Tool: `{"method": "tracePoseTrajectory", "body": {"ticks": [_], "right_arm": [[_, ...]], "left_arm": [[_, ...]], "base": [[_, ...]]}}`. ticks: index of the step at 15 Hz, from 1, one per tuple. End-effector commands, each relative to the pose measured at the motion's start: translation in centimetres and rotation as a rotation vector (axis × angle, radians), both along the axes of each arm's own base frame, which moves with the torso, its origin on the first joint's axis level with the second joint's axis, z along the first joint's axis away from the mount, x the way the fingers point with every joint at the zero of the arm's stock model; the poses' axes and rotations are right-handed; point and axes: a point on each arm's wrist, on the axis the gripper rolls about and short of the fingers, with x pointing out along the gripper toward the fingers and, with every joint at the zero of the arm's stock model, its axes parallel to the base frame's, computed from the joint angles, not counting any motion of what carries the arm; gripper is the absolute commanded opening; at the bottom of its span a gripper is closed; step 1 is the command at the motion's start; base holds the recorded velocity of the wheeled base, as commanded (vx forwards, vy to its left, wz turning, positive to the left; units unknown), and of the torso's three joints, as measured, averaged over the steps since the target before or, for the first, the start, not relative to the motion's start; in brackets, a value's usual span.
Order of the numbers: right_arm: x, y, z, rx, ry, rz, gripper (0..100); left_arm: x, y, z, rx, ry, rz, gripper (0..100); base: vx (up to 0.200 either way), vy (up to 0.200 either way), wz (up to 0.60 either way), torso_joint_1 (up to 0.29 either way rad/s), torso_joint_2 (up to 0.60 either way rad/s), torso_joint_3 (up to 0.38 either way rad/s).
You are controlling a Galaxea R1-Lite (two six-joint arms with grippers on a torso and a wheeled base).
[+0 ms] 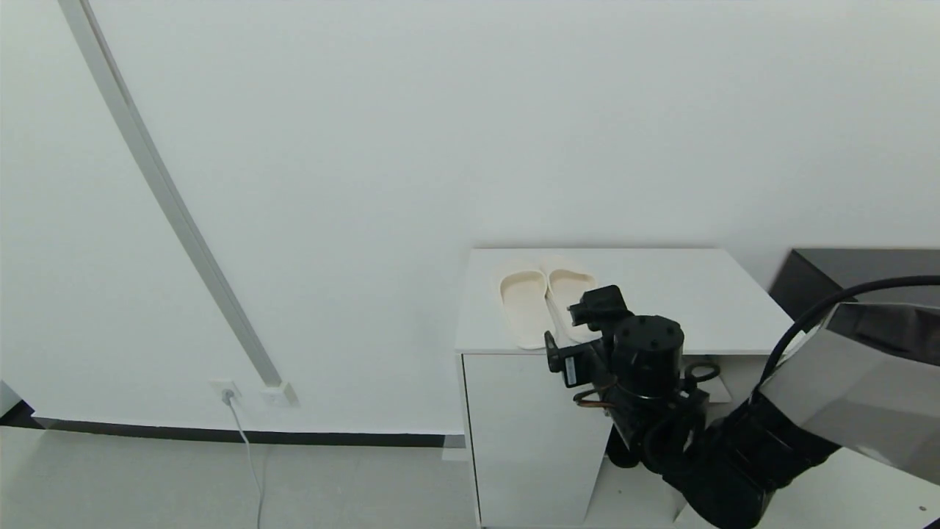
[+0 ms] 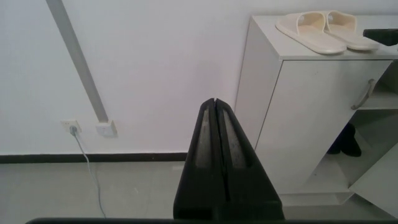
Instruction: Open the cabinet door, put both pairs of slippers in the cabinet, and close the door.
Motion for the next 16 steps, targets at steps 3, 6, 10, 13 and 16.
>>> {"method": "tracePoseTrajectory", "body": {"ticks": [3,6,10,13,16], "right_arm": [[2.3,1.9,6.3,0.108,0.041,0.007,100],[2.5,2.4,7.8,0.189,0.183,-0.013,100],[2.5,2.4,6.4,0.173,0.219,-0.022,100],[2.2,2.2,5.2,0.152,0.247,-0.026,100],[1.8,2.2,3.0,0.139,0.245,-0.019,100]], "left_arm": [[0.0,0.0,0.0,0.000,0.001,0.000,0],[0.0,0.0,0.0,0.005,0.001,-0.003,0],[0.0,0.0,0.0,0.014,0.003,-0.004,0],[0.0,0.0,0.0,0.014,0.001,-0.004,0],[0.0,0.0,0.0,0.009,0.001,-0.003,0]], "base": [[0.000,0.000,0.00,0.000,0.00,0.000],[0.000,0.000,0.00,0.000,0.00,0.000],[0.100,0.000,0.00,0.001,0.00,0.000],[0.200,0.000,0.00,-0.002,-0.01,-0.001],[0.133,0.000,0.00,0.006,0.00,-0.002]]}}
